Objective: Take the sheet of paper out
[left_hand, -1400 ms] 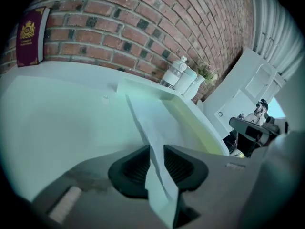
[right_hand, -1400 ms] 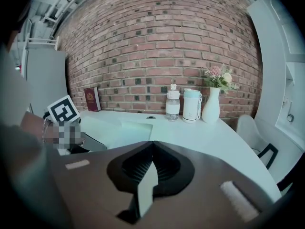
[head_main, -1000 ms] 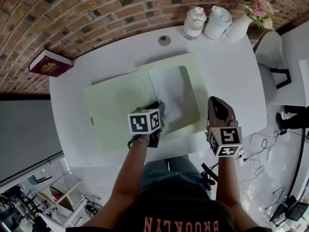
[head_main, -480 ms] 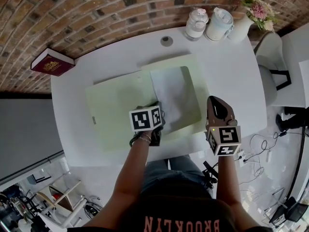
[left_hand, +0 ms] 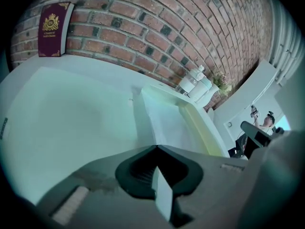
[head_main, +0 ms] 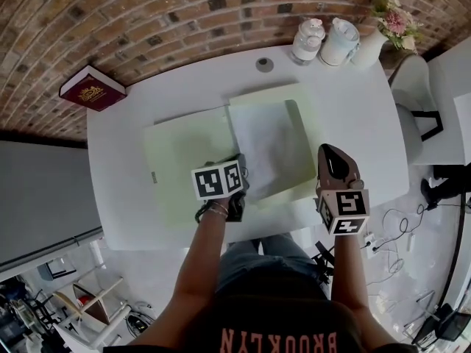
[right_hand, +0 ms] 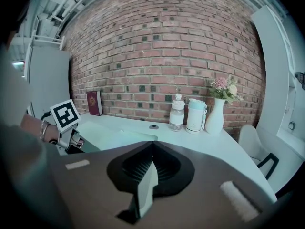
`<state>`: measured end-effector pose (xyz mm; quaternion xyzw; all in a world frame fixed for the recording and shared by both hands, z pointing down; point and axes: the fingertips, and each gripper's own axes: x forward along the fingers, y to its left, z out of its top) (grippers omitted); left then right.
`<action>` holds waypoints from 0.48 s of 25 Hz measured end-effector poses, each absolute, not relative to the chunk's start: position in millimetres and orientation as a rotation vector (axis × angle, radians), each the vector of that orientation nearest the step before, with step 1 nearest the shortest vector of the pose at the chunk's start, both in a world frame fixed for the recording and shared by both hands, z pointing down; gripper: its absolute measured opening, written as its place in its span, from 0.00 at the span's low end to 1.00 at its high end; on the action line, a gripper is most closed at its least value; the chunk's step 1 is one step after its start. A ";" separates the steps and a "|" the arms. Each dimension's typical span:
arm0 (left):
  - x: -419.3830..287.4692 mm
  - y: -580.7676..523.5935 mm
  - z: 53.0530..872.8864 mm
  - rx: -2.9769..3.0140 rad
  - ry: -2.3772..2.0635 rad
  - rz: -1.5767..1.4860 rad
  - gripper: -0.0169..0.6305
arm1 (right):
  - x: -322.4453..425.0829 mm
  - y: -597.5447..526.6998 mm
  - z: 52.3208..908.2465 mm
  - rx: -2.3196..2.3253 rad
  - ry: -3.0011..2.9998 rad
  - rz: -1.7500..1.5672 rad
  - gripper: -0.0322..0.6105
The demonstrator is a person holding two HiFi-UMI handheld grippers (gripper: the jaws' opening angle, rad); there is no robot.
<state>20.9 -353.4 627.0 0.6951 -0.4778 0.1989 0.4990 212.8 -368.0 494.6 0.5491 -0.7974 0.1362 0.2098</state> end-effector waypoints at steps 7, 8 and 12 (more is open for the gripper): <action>-8.0 -345.5 611.6 1.701 -1.179 0.456 0.03 | 192.9 -354.9 481.9 1.544 -2.223 0.364 0.05; -12.3 -344.0 609.8 1.703 -1.182 0.452 0.03 | 189.8 -352.1 480.9 1.543 -2.222 0.367 0.05; -26.6 -339.3 604.9 1.706 -1.193 0.436 0.03 | 178.8 -345.2 473.1 1.548 -2.234 0.336 0.05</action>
